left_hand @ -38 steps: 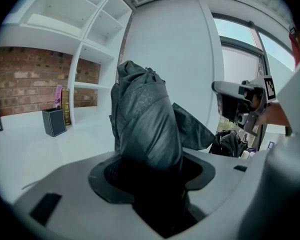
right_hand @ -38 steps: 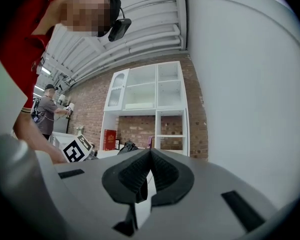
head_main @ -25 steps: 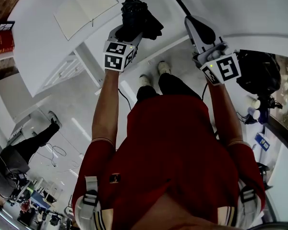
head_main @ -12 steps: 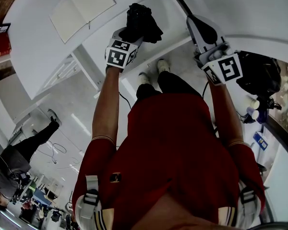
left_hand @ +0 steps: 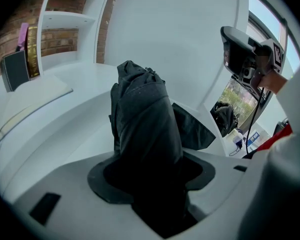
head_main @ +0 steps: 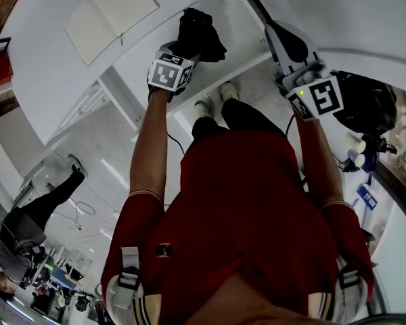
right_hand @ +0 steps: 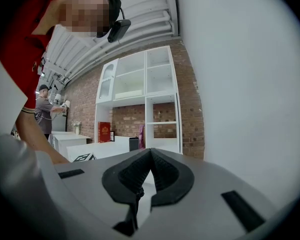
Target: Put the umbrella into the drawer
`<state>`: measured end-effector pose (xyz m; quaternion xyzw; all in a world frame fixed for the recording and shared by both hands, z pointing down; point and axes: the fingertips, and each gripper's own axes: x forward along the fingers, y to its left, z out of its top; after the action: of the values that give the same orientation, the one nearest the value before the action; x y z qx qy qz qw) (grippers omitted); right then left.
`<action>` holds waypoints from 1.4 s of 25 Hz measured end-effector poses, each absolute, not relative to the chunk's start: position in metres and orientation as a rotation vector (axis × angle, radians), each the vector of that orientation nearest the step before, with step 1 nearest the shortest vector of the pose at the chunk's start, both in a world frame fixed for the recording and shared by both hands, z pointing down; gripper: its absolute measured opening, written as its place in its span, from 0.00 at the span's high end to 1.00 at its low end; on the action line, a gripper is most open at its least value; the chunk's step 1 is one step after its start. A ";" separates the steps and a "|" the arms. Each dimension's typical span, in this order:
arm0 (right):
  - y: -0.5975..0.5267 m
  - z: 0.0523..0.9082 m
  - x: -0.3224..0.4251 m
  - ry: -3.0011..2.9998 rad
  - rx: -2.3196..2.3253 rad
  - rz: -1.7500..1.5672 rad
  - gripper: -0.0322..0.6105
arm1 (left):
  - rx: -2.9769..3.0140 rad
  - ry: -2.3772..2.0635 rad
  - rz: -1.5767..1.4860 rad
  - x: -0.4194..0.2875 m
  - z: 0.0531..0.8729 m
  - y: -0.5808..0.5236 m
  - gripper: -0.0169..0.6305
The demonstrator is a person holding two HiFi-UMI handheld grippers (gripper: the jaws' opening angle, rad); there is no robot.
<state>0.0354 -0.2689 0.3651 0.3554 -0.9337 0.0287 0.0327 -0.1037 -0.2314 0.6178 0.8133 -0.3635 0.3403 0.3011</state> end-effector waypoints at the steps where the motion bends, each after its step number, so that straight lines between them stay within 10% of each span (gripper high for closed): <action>1: -0.270 0.366 0.037 -2.871 1.094 0.093 0.95 | 2.143 -0.958 0.909 -0.104 0.621 -0.232 0.59; 35: -0.294 0.379 0.054 -2.872 1.091 0.138 0.95 | 1.471 -1.241 0.641 -0.160 0.686 -0.244 0.59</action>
<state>0.0536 -0.2937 0.3793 0.3546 -0.9334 0.0448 0.0331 -0.1604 -0.2443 0.6860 0.6157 -0.5193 0.2682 0.5285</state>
